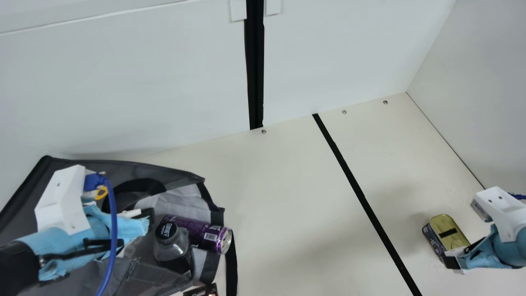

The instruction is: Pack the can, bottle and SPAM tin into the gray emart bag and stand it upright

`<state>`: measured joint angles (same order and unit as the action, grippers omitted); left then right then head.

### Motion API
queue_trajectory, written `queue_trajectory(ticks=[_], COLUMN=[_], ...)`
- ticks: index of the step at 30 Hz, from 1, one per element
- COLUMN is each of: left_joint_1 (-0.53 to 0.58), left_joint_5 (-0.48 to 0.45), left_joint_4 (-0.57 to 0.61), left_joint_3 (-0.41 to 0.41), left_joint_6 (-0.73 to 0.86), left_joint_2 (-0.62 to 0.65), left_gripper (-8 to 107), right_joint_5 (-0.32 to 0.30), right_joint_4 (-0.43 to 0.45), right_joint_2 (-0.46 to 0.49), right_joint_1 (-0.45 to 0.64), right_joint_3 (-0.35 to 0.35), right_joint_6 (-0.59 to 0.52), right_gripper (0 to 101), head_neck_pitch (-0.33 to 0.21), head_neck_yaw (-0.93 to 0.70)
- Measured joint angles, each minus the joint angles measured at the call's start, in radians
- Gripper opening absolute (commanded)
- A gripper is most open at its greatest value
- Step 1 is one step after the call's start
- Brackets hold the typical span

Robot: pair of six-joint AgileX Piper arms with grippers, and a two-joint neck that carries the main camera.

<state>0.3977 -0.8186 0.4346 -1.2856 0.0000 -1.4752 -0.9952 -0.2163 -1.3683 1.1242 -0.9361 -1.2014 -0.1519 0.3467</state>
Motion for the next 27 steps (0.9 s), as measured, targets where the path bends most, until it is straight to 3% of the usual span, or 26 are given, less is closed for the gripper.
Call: queue_trajectory(ticks=[27], left_joint_1=[0.000], left_joint_5=[0.000], left_joint_4=[0.000], left_joint_3=[0.000], left_joint_6=[0.000], left_joint_2=[0.000], left_gripper=[-8], right_joint_5=[0.193], right_joint_4=[0.021], right_joint_2=[-0.164], right_joint_1=[-0.132], right_joint_3=[0.030], right_joint_6=[0.088], right_gripper=[95], head_neck_pitch=[0.000], head_neck_yaw=[0.002])
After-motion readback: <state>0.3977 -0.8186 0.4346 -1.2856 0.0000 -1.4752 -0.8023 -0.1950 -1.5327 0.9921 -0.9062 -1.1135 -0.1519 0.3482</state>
